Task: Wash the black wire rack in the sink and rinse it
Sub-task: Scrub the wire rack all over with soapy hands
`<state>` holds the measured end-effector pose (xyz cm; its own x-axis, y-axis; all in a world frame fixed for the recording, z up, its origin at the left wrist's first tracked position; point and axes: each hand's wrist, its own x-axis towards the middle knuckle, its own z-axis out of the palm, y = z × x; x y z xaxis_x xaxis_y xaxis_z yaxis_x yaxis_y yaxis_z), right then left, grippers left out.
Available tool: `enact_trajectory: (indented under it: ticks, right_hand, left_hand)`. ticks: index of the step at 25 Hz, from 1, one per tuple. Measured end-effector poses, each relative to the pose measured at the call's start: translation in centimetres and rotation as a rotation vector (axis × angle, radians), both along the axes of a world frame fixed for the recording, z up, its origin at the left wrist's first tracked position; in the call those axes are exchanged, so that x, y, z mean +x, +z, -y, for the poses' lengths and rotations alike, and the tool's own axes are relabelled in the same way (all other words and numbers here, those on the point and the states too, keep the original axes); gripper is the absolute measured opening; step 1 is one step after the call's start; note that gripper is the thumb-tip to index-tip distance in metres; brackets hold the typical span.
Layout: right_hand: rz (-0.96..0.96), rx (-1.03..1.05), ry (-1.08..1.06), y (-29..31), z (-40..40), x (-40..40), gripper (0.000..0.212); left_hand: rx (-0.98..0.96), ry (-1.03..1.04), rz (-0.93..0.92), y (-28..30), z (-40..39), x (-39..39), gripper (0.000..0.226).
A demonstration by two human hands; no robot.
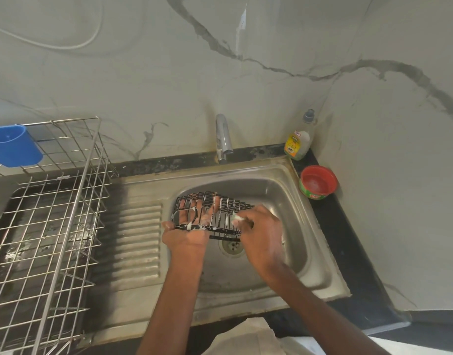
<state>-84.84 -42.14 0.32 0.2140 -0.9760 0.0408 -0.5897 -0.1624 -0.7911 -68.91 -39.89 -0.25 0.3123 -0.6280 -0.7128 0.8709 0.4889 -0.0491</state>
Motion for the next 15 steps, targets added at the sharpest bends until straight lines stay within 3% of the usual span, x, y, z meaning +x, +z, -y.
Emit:
enact_trajectory:
  ticks: [3, 5, 8, 11, 15]
  right_hand:
    - [0.141, -0.172, 0.166, 0.1, -2.1, 1.5, 0.016]
    - [0.123, -0.280, 0.240, -0.9, -2.2, 1.5, 0.020]
    - [0.014, -0.179, 0.019, -3.5, -0.1, -1.2, 0.029]
    - [0.028, -0.029, -0.140, -4.5, -0.1, -2.3, 0.020]
    - [0.213, -0.260, 0.162, -1.2, -2.2, 1.7, 0.015]
  left_hand:
    - [-0.020, 0.014, -0.017, 0.1, -0.3, 0.3, 0.052]
    - [-0.020, 0.025, -0.006, 0.2, -0.6, 0.5, 0.050]
    - [-0.009, 0.059, -0.016, 0.1, -0.6, 0.9, 0.045]
    - [-0.010, 0.049, -0.012, -0.3, 0.0, 0.9, 0.039]
    - [0.007, -0.041, 0.015, 0.1, 0.1, -0.3, 0.047]
